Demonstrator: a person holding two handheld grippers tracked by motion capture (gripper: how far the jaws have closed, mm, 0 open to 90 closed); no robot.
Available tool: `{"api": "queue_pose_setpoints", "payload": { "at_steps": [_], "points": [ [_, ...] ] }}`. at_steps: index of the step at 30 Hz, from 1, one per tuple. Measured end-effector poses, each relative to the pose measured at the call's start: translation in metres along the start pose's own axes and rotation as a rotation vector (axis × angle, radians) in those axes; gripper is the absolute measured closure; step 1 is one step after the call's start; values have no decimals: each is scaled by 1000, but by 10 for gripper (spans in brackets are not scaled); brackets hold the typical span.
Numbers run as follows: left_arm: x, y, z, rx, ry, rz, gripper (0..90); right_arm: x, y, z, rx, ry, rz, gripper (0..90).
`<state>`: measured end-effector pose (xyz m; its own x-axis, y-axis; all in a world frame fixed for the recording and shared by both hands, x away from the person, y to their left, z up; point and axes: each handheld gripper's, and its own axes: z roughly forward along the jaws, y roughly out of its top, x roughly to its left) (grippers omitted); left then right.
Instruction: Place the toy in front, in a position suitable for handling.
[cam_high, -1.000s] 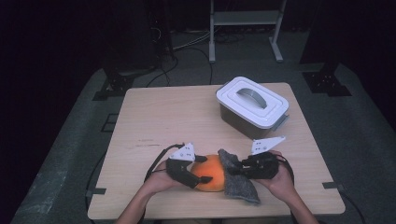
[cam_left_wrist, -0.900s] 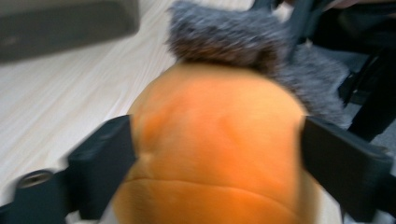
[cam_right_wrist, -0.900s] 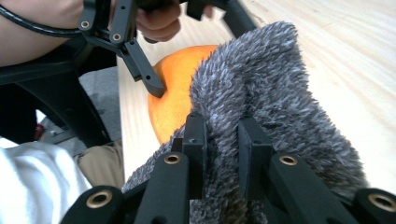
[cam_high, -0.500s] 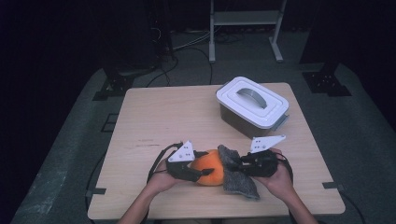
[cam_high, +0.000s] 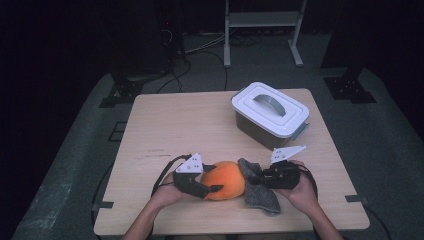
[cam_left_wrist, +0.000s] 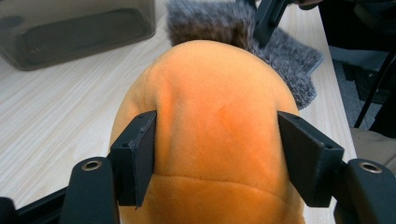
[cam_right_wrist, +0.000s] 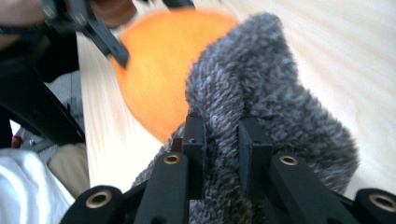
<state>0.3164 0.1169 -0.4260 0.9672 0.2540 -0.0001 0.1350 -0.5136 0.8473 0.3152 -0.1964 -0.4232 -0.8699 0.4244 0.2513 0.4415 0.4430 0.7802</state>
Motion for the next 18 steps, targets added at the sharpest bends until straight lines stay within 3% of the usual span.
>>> {"api": "queue_pose_setpoints", "payload": {
  "at_steps": [4,9,12,18],
  "points": [
    [-1,1,5,-5,-5,5,310,13,15,-1,-70,41,-33,745],
    [0,2,3,-8,-21,-3,281,12,11,9,-30,64,-32,744],
    [3,2,0,-41,-58,-53,184,10,9,8,-14,62,-30,745],
    [6,-1,-3,-32,-54,-76,190,8,3,6,13,56,-19,746]
  ]
}}
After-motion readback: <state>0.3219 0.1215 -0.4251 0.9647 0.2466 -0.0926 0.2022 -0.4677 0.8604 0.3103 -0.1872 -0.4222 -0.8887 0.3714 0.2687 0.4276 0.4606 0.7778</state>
